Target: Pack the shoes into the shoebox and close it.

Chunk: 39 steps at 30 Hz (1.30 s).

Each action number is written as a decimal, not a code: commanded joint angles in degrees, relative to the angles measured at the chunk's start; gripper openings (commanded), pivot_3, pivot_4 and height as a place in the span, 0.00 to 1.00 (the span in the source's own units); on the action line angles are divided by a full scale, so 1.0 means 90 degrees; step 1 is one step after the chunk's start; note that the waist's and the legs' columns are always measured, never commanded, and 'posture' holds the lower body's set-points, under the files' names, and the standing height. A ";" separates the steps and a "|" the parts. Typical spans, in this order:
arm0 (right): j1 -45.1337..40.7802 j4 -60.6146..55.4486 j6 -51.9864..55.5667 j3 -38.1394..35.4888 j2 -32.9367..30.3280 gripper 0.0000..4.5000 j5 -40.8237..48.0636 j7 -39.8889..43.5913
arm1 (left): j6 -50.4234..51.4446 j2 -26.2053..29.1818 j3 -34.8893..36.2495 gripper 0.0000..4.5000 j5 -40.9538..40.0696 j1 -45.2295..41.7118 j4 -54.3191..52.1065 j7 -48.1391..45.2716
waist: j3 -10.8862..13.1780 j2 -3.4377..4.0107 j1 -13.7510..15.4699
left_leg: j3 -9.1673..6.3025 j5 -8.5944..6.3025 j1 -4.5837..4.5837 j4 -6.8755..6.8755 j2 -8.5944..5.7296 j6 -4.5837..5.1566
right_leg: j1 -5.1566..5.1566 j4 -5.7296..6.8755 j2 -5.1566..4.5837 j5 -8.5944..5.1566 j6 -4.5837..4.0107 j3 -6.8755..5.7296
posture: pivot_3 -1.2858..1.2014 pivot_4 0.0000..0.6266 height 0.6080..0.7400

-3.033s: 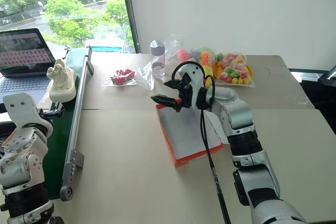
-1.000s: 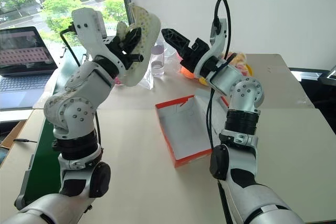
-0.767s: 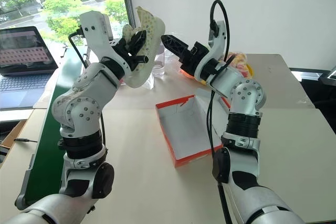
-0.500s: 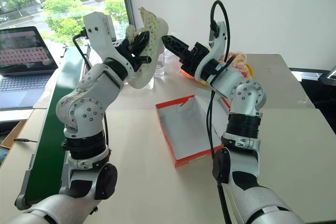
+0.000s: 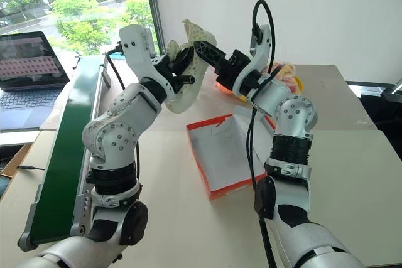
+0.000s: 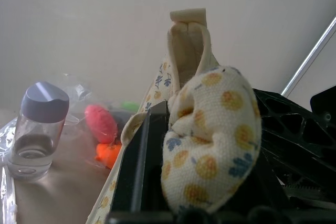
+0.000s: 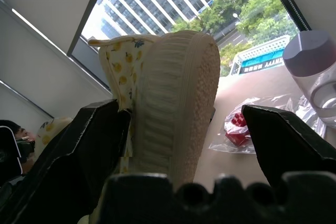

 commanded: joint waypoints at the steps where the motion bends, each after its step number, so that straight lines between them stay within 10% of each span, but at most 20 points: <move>1: -0.0202 -0.0089 -0.0299 0.0000 -0.0035 0.70 0.0055 0.0090 | -0.0039 -0.0012 -0.0028 0.20 -0.0141 -0.0163 -0.0303 -0.0017 | 0.0000 0.0000 -0.0002 | 0.0000 0.0000 0.0000 -0.0001 0.0000 0.0000 | 0.0000 0.0000 0.0000 0.0000 -0.0001 0.0000 | 0.52 0.24 1.00; 9: -0.0241 -0.0020 -0.0460 0.0018 -0.0112 0.19 0.0022 0.0132 | 0.0164 0.0176 0.0179 0.33 -0.0478 0.0079 -0.0509 -0.0241 | 0.0000 0.0000 -0.0006 | -0.0001 0.0000 0.0000 0.0000 0.0000 0.0000 | 0.0000 0.0001 0.0001 0.0000 0.0000 0.0000 | 0.52 0.24 1.00; 15: -0.0318 -0.0011 -0.0533 0.0077 -0.0316 0.16 -0.0065 0.0169 | 0.0337 0.0843 0.0410 0.78 -0.0587 -0.0013 -0.0024 -0.0571 | 0.0000 0.0000 -0.0001 | -0.0001 0.0000 0.0000 0.0000 0.0000 0.0000 | 0.0000 0.0002 0.0000 0.0000 -0.0001 -0.0001 | 0.52 0.24 1.00; 25: -0.0579 -0.0277 0.0383 0.1883 -0.2490 0.16 -0.1089 0.1553 | 0.1027 0.3067 0.0506 0.79 -0.1107 0.0654 -0.0515 -0.2011 | 0.0016 0.0025 -0.0012 | 0.0001 -0.0002 -0.0002 -0.0006 0.0000 0.0002 | -0.0009 0.0000 -0.0002 -0.0009 0.0003 -0.0003 | 0.52 0.24 1.00; 39: 0.0495 -0.0589 0.0770 0.3699 -0.3353 0.16 -0.1987 0.3362 | 0.0763 0.3012 0.0097 0.79 -0.0798 0.1083 -0.0603 -0.2056 | 0.0017 0.0023 0.0017 | 0.0005 -0.0004 -0.0001 0.0005 -0.0002 0.0005 | -0.0004 0.0002 -0.0005 -0.0021 0.0025 0.0006 | 0.52 0.24 1.00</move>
